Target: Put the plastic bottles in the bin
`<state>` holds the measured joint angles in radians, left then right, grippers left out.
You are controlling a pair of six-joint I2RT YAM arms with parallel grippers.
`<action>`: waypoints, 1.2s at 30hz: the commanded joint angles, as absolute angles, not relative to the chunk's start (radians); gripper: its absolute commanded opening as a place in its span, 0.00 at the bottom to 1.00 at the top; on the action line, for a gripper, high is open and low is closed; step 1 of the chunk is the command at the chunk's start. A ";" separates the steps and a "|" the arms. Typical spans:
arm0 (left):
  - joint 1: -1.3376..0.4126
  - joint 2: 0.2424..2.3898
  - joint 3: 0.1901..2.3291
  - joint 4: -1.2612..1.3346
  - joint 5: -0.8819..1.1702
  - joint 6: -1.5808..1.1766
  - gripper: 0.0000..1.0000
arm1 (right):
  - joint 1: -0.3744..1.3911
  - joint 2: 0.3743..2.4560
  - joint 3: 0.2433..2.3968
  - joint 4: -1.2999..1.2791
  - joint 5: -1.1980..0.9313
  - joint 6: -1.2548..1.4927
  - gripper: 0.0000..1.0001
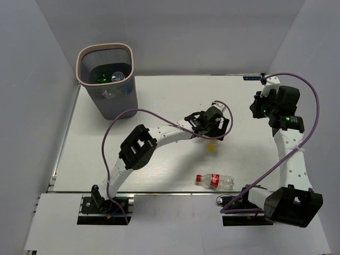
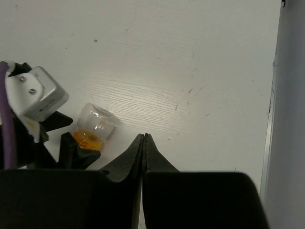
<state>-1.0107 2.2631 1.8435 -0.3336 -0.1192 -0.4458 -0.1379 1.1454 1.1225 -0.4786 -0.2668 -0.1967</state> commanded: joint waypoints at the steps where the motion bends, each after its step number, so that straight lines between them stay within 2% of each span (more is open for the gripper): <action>1: -1.031 2.307 1.974 -0.489 -0.244 -0.457 0.99 | -0.169 1.154 1.124 -0.454 -0.339 -0.161 0.00; 4: -1.031 2.345 1.987 -0.502 -0.253 -0.457 0.99 | -0.193 1.154 1.126 -0.460 -0.373 -0.144 0.00; 9: -1.031 2.370 1.987 -0.522 -0.275 -0.457 0.86 | -0.219 1.157 1.118 -0.460 -0.397 -0.129 0.00; 12: -1.031 2.332 1.924 -0.497 -0.284 -0.439 0.70 | -0.230 1.157 1.108 -0.466 -0.425 -0.143 0.00; 13: -1.031 2.294 1.910 -0.497 -0.297 -0.439 0.59 | -0.233 1.157 1.106 -0.480 -0.452 -0.155 0.00; 14: -1.031 2.269 1.884 -0.485 -0.307 -0.424 0.53 | -0.235 1.154 1.104 -0.491 -0.515 -0.248 0.00; 15: -1.031 2.244 1.867 -0.485 -0.307 -0.423 0.48 | -0.235 1.154 1.097 -0.505 -0.549 -0.296 0.08; 16: -1.031 2.214 1.850 -0.485 -0.307 -0.410 0.44 | -0.238 1.151 1.095 -0.570 -0.631 -0.346 0.22; 17: -1.005 2.145 1.829 -0.470 -0.307 -0.396 0.35 | -0.241 1.149 1.091 -0.603 -0.714 -0.520 0.48; 19: -0.988 2.067 1.760 -0.451 -0.348 -0.382 0.30 | -0.239 1.157 1.100 -0.743 -0.852 -0.647 0.66; 20: -0.964 2.030 1.746 -0.451 -0.363 -0.352 0.27 | -0.235 1.160 1.098 -0.831 -0.874 -0.808 0.81; 21: -0.950 1.967 1.746 -0.451 -0.382 -0.341 0.27 | -0.232 1.166 1.095 -0.906 -0.888 -0.852 0.88; 22: -0.933 1.941 1.746 -0.465 -0.393 -0.328 0.27 | -0.226 1.169 1.094 -0.943 -0.935 -0.942 0.90; 25: -0.862 1.873 1.839 -0.486 -0.413 -0.269 0.26 | -0.204 1.195 1.059 -1.072 -0.962 -1.067 0.90; 28: -0.776 1.861 2.021 -0.554 -0.440 -0.244 0.26 | -0.147 1.218 1.026 -1.186 -0.974 -1.150 0.75; 29: -0.728 1.861 2.052 -0.554 -0.440 -0.235 0.26 | -0.126 1.213 1.003 -1.210 -0.973 -1.163 0.65; 32: -0.651 1.846 2.103 -0.555 -0.479 -0.245 0.26 | -0.074 1.172 0.957 -1.189 -0.947 -1.143 0.49; 34: -0.569 1.832 2.112 -0.545 -0.479 -0.268 0.27 | -0.046 1.137 0.933 -1.158 -0.916 -1.117 0.48; 36: -0.504 1.813 2.146 -0.545 -0.479 -0.305 0.27 | -0.009 1.117 0.910 -1.126 -0.891 -1.069 0.54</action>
<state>-0.5617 1.8427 2.1090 -0.5087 -0.4545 -0.2752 -0.0418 1.1698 0.9264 -1.1271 -0.8925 -1.0771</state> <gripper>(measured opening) 0.666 0.510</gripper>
